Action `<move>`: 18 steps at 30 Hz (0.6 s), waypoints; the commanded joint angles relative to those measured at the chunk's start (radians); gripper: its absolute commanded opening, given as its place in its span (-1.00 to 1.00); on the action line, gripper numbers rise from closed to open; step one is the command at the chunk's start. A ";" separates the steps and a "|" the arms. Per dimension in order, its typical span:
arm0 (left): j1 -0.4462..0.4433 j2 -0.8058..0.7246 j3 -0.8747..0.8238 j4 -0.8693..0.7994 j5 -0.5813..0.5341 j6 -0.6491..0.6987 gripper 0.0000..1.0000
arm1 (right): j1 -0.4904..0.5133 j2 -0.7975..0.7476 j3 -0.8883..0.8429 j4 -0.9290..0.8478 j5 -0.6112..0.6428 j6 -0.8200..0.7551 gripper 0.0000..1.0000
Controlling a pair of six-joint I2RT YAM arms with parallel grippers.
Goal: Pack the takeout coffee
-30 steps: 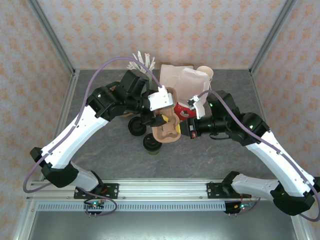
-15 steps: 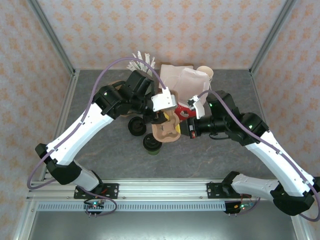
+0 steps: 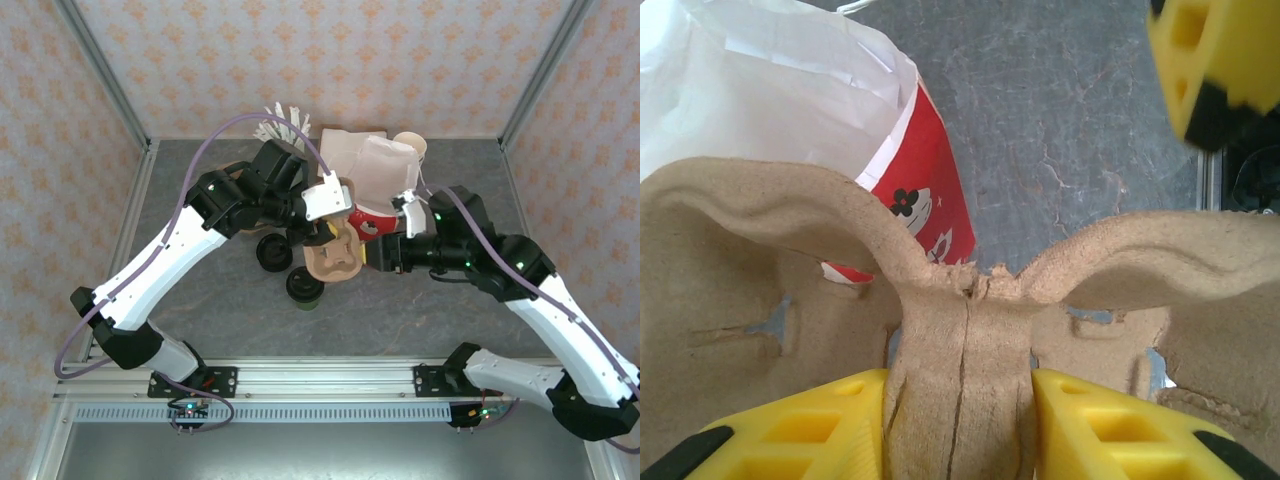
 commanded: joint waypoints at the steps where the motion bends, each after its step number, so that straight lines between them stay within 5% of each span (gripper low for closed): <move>1: 0.026 -0.018 0.049 0.046 -0.010 -0.058 -0.21 | -0.015 -0.036 0.044 -0.047 0.223 0.032 -0.11; 7: 0.081 -0.011 0.086 0.069 0.072 -0.142 -0.20 | -0.038 -0.028 0.082 -0.111 0.636 0.105 0.00; 9: 0.087 -0.001 0.105 0.067 0.075 -0.162 -0.20 | -0.064 -0.003 0.075 -0.108 0.687 0.123 0.02; 18: 0.094 0.047 0.171 0.068 0.132 -0.234 -0.19 | -0.320 0.163 0.024 0.028 0.451 0.142 0.00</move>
